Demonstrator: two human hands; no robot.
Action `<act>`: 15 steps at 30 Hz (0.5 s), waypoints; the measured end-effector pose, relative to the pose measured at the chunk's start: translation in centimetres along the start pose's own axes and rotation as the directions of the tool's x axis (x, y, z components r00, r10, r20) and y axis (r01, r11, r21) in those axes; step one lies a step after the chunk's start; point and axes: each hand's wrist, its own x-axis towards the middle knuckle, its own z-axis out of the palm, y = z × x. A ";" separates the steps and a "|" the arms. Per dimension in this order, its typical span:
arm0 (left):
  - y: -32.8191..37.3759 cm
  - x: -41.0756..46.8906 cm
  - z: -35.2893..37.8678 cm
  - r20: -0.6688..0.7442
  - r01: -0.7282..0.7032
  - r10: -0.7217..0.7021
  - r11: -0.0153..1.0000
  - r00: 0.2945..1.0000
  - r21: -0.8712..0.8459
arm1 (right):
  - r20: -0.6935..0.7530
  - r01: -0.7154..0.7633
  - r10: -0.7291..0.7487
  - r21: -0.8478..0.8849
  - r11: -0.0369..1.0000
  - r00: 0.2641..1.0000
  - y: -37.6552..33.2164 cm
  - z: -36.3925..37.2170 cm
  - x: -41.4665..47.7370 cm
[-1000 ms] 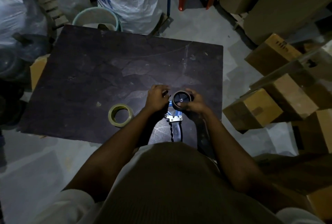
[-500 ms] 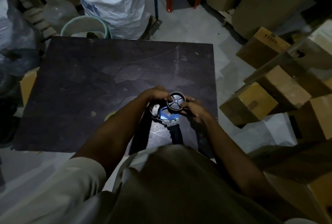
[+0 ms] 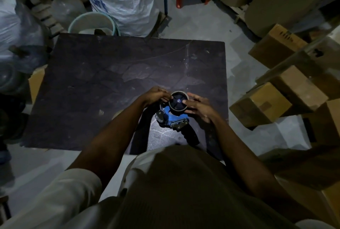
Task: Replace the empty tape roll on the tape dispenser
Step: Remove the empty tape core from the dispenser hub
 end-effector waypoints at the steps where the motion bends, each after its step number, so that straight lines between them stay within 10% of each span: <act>1: -0.2 -0.1 0.0 0.001 0.001 -0.001 1.000 1.000 -0.014 | 0.007 0.000 0.000 -0.009 1.000 1.000 -0.1 0.0 0.0; 15: -1.7 -1.9 1.2 -0.235 -0.038 -0.005 0.984 0.972 -0.175 | -0.138 0.042 -0.054 -0.084 0.996 0.989 0.1 2.0 0.4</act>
